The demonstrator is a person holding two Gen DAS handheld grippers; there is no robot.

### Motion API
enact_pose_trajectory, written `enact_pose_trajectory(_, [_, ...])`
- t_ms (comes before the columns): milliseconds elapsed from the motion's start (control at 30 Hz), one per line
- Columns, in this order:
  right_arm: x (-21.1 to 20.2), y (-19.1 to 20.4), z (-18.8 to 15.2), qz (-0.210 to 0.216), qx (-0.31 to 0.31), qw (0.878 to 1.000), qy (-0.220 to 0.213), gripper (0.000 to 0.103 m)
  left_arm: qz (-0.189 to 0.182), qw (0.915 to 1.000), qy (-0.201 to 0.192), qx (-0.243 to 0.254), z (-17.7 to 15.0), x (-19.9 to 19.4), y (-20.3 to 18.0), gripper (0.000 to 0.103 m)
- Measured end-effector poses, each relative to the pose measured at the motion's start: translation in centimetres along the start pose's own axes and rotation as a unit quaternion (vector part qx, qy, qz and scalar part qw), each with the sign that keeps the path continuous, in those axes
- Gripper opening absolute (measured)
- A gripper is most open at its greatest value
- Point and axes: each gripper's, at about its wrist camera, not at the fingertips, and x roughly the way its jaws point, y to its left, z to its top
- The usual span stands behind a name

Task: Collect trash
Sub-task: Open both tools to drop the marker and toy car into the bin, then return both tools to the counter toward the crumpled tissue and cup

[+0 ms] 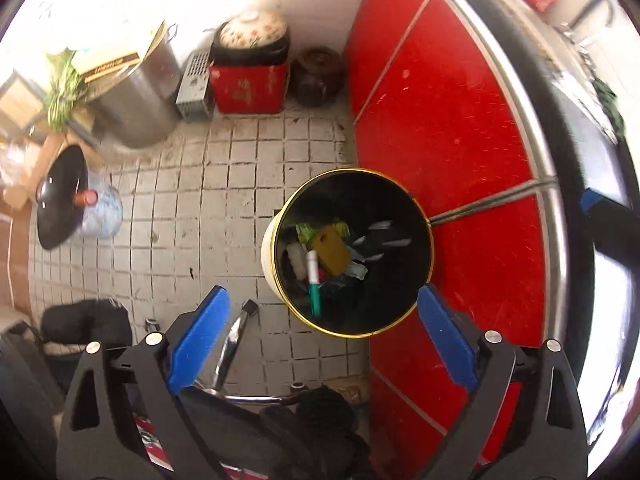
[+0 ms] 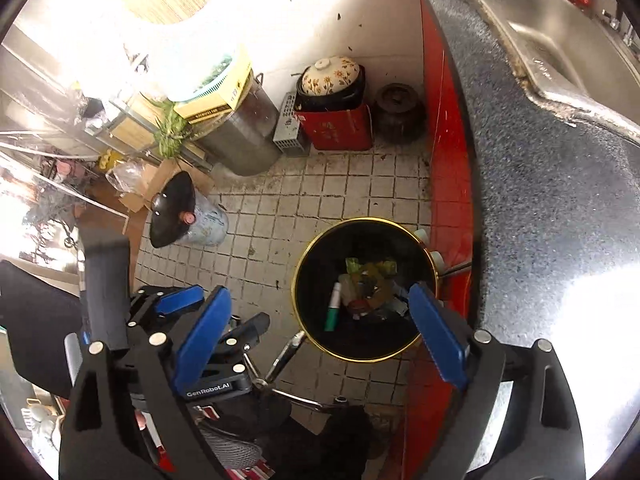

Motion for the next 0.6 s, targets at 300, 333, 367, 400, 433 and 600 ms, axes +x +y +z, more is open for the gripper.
enact_pose_trajectory(300, [-14.5, -9.2, -10.8, -0.084, 0.138, 0.980, -0.112, 0.096, 0.001, 0.9973, -0.053, 0.051, -0.7, -7.7, -7.0, 0.096])
enact_pose_trajectory(333, [-15.8, -10.6, -12.9, -0.104, 0.156, 0.975, -0.117, 0.096, -0.007, 0.9960, -0.056, 0.069, -0.9, -8.3, -8.7, 0.096])
enact_pose_trajectory(367, [-17.4, -12.3, -15.6, -0.130, 0.177, 0.968, -0.121, 0.096, -0.016, 0.9942, -0.058, 0.089, -1.0, -8.6, -10.8, 0.096])
enact_pose_trajectory(400, [-18.9, -13.8, -18.3, -0.154, 0.197, 0.960, -0.123, 0.096, -0.025, 0.9919, -0.060, 0.109, -1.1, -8.9, -13.6, 0.096])
enact_pose_trajectory(433, [-20.2, -15.3, -20.5, -0.173, 0.217, 0.953, -0.123, 0.096, -0.032, 0.9896, -0.060, 0.127, -1.0, -9.1, -15.7, 0.096])
enact_pose_trajectory(600, [-25.7, -21.2, -34.5, -0.262, 0.332, 0.899, -0.110, 0.096, -0.096, 0.9656, -0.021, 0.241, -2.1, -9.0, -29.0, 0.096])
